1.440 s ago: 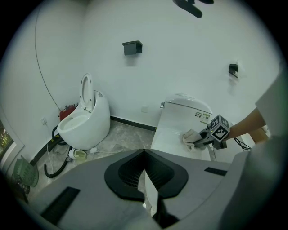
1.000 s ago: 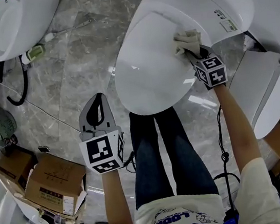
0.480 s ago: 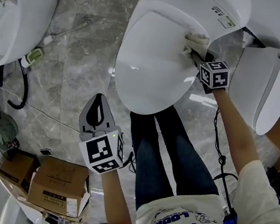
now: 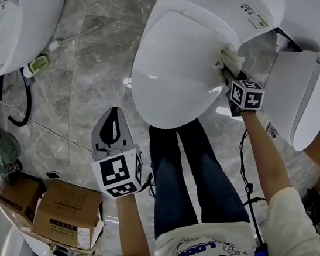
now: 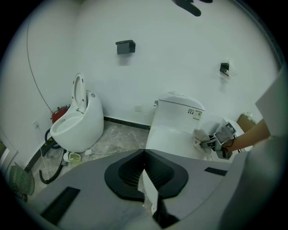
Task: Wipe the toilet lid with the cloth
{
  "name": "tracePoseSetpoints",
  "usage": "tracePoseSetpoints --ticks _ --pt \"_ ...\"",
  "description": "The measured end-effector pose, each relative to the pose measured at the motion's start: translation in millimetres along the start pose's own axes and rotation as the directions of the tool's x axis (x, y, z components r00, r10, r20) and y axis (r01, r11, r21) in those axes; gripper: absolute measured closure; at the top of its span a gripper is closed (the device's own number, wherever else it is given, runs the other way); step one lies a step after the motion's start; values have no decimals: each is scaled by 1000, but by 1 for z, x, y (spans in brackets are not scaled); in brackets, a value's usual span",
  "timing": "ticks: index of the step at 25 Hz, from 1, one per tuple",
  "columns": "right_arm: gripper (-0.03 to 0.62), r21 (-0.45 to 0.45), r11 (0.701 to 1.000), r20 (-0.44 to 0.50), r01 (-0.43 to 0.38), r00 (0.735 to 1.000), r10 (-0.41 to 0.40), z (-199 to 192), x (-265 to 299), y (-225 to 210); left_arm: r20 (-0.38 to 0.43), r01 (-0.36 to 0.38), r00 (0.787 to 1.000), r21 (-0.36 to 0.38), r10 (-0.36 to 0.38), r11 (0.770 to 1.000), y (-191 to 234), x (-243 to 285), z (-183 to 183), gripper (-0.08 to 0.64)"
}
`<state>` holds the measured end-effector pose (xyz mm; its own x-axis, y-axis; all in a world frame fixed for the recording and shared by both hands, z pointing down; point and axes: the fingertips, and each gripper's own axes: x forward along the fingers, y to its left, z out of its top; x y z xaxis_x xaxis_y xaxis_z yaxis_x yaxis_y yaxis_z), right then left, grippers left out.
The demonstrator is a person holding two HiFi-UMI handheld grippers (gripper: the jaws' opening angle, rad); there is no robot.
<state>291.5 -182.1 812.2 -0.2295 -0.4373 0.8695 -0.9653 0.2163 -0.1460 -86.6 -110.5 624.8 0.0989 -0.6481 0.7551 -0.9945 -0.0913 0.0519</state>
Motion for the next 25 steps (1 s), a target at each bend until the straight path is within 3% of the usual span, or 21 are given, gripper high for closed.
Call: tracePoseSetpoints --ticks 4,9,25 --pt "469 32 999 -9 28 1000 -28 -16 -9 5 0 2 1000 -2 -2 1000 4 -6 -4 557" --pt "469 6 999 -27 53 998 -53 -36 -18 18 3 3 1000 -9 -3 1000 9 -11 -8 557" --pt "469 96 993 -53 75 996 -70 -112 -39 87 7 8 1000 -28 -8 1000 24 -29 -32 557"
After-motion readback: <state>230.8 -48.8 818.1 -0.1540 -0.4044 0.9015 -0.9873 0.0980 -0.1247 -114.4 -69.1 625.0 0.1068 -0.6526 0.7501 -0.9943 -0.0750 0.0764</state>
